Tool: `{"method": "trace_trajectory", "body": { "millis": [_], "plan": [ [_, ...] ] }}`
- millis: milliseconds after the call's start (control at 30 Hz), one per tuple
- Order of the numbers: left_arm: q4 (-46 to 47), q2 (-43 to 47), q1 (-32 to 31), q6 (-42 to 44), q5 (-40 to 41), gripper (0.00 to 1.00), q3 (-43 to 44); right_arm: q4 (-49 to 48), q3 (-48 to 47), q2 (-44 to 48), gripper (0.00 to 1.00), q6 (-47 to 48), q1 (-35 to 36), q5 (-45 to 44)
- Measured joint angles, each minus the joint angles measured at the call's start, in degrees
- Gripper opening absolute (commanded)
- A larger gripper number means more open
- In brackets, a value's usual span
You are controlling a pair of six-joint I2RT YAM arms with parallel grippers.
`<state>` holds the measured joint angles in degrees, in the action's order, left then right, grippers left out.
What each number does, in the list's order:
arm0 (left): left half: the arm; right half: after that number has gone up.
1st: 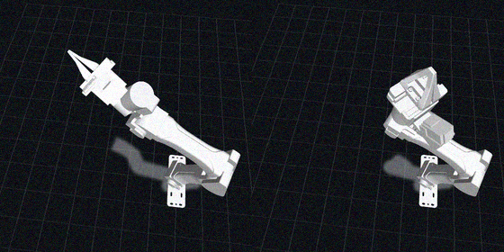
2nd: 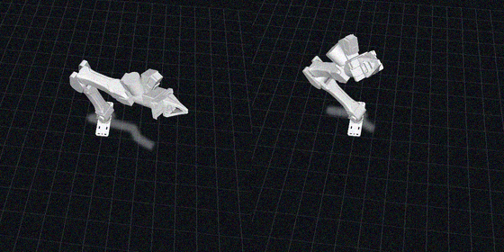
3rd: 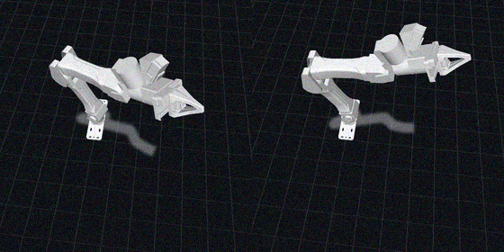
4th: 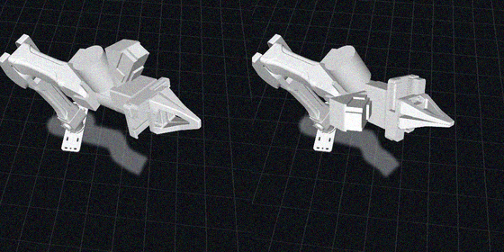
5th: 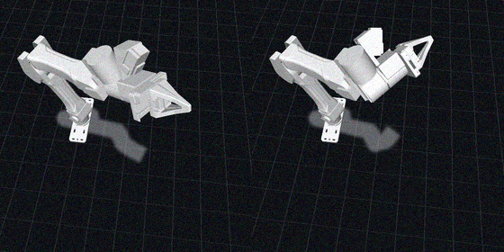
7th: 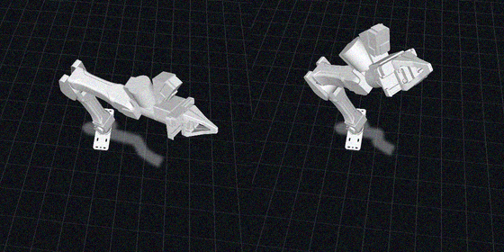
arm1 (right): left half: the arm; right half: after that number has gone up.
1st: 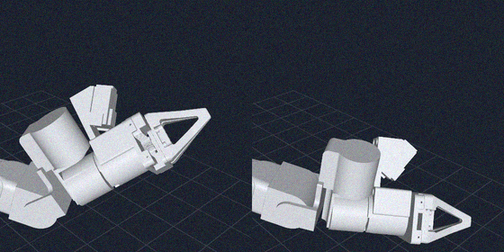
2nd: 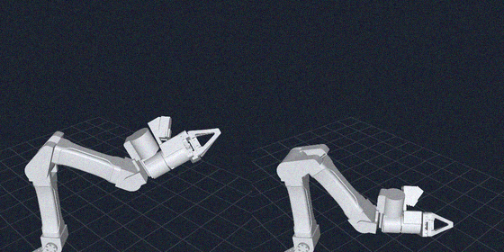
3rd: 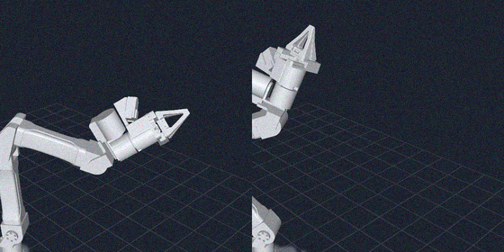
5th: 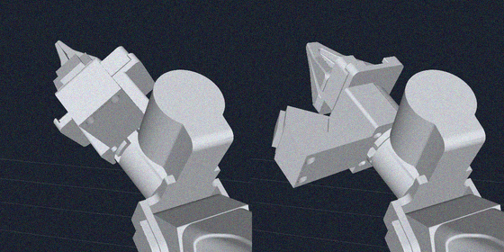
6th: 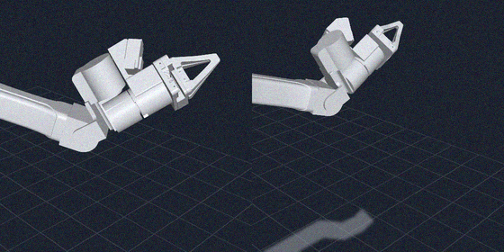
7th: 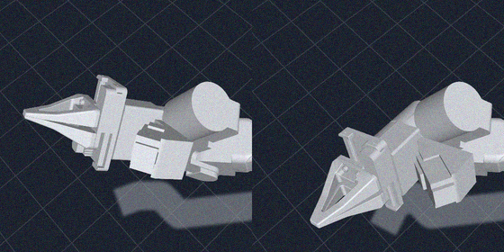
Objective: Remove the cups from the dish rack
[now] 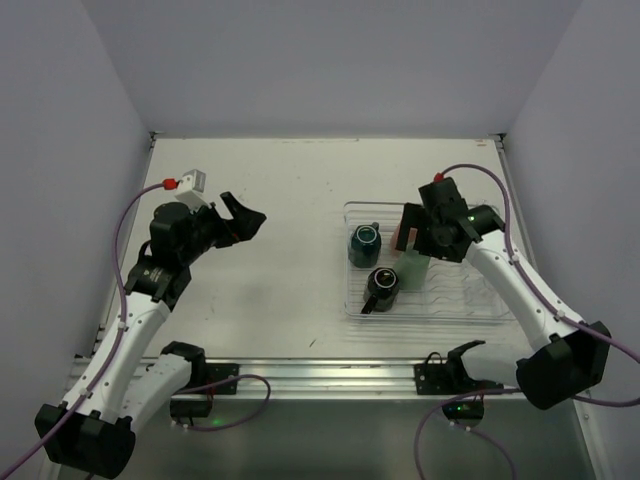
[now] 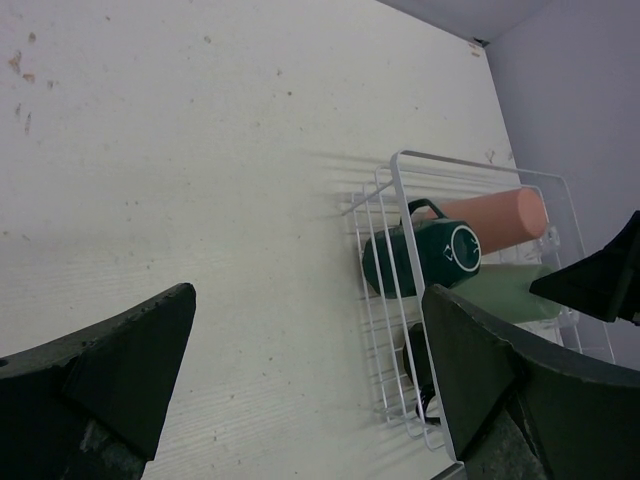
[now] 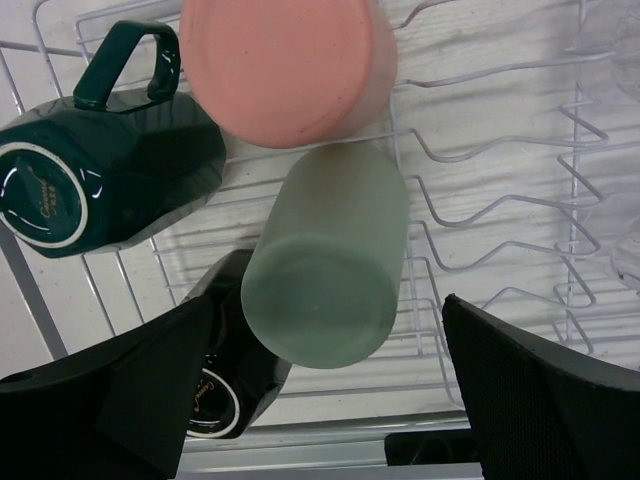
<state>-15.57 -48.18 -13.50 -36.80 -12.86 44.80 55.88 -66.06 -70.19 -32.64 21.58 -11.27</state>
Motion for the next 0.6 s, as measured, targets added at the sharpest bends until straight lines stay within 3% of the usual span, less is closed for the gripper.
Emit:
{"method": "trace_trajectory", "body": {
  "millis": [333, 600],
  "plan": [
    [0.0, -0.3, 0.0, 0.0, -0.5, 0.99, 0.0, 0.0, -0.3, -6.0, 0.97, -0.2, 2.6, -2.4],
    [0.0, -0.8, 0.0, 0.0, -0.7, 0.99, 0.0, 0.2, -0.2, -6.6, 0.87, -1.2, 3.5, -5.8]
  ]
}}
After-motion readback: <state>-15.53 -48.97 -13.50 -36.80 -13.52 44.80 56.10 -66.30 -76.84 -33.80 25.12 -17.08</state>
